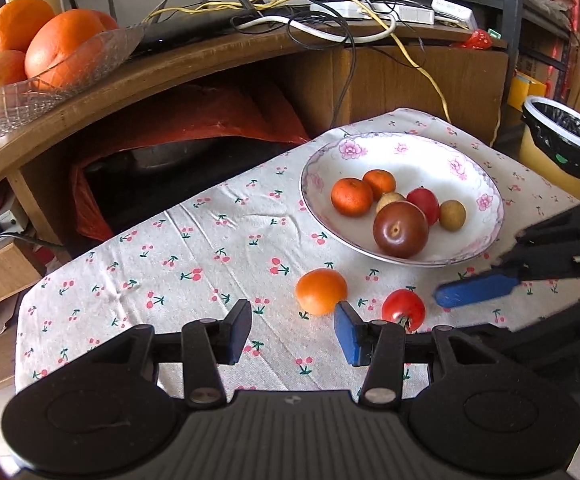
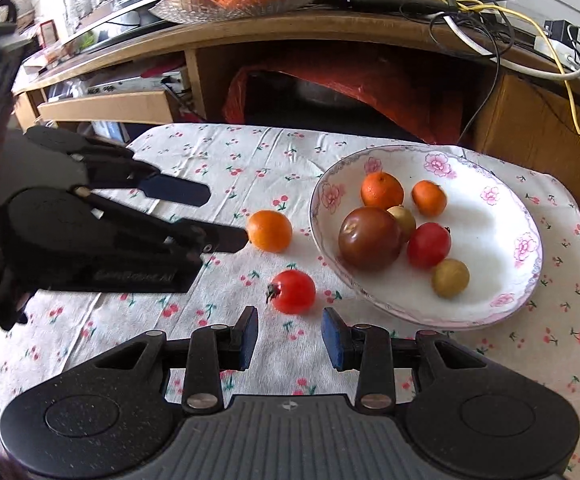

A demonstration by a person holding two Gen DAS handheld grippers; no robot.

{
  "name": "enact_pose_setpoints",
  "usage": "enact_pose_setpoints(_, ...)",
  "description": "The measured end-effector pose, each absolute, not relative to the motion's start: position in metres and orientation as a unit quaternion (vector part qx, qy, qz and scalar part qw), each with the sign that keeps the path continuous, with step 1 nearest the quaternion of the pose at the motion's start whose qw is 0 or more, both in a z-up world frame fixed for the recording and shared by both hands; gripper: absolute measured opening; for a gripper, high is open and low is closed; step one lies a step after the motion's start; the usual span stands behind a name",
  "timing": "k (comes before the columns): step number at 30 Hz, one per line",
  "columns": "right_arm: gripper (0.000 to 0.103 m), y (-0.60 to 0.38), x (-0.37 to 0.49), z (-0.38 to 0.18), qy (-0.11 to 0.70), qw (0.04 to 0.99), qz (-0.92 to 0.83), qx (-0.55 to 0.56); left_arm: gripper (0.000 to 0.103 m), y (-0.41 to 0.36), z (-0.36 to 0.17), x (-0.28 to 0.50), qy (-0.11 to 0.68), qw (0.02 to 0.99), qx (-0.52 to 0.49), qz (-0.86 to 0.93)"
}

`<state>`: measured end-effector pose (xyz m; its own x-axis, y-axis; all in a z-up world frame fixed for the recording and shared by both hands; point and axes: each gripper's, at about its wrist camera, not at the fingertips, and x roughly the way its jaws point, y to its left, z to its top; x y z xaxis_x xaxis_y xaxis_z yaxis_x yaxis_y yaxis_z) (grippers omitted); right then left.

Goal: Organize fruits
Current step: 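Move the left gripper to the last tangerine while the right gripper approaches the red cherry tomato, then grasp the tangerine with the left gripper while the right gripper grasps the red cherry tomato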

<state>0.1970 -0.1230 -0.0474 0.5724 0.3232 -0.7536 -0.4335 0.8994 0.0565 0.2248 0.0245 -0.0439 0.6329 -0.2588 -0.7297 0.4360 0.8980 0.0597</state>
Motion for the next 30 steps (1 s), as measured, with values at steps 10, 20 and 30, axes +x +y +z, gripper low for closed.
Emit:
enact_pose_setpoints(10,0.023,-0.113,0.209,-0.055,0.408,0.885,0.208,-0.083,0.054,0.025,-0.053,0.234,0.386,0.889,0.107,-0.220)
enact_pose_setpoints(20,0.021,-0.133,0.194,-0.051,0.427,0.877,0.209,-0.066,0.054,0.006,-0.068,0.247,0.379,0.890,0.109,-0.229)
enact_pose_setpoints(30,0.021,-0.166,0.166,-0.038,0.437,0.882,0.164,-0.067,0.041,0.001,-0.061,0.223,0.405,0.883,0.100,-0.216)
